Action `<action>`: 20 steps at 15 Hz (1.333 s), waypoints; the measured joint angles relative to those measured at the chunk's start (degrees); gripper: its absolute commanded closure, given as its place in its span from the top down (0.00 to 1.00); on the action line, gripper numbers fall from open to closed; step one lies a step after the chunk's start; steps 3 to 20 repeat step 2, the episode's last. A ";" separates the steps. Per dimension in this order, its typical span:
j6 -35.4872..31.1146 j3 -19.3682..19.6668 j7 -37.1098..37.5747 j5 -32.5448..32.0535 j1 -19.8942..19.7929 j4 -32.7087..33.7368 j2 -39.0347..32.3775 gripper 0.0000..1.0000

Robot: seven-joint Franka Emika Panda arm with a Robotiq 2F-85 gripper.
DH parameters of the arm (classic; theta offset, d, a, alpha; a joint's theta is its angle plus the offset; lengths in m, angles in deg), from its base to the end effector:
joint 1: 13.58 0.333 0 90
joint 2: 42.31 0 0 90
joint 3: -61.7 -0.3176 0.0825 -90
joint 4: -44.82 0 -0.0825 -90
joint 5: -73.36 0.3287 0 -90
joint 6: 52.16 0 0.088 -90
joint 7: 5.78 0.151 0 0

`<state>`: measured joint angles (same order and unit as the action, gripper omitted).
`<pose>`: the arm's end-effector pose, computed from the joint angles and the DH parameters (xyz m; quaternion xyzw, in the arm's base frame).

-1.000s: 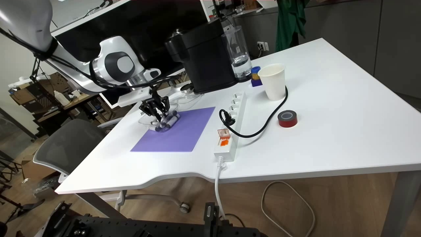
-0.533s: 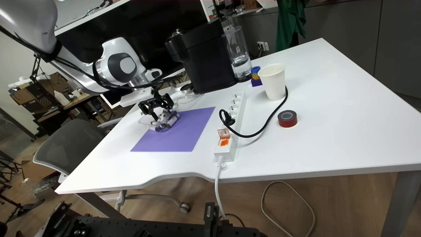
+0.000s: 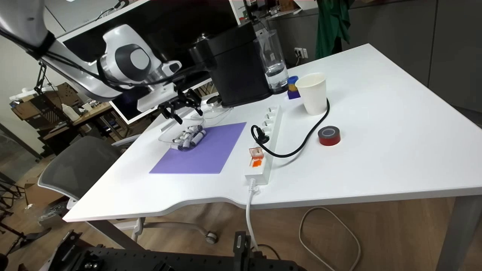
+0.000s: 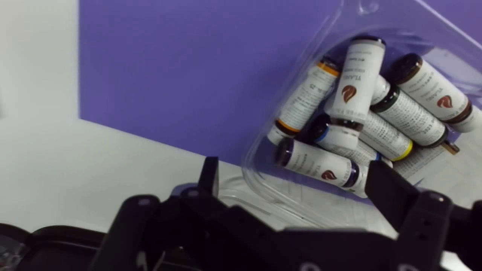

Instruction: Pick up the bottle from the table and put it in the container

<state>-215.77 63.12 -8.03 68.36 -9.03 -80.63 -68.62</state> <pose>0.5589 0.0342 0.2008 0.9905 0.0888 0.1032 0.0211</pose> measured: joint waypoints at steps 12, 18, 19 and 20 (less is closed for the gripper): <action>1.99 0.28 -0.98 -0.63 -0.93 -3.08 4.79 1.00; 1.99 0.28 -0.98 -0.63 -0.93 -3.08 4.79 1.00; 1.99 0.28 -0.98 -0.63 -0.93 -3.08 4.79 1.00; 1.99 0.28 -0.98 -0.63 -0.93 -3.08 4.79 1.00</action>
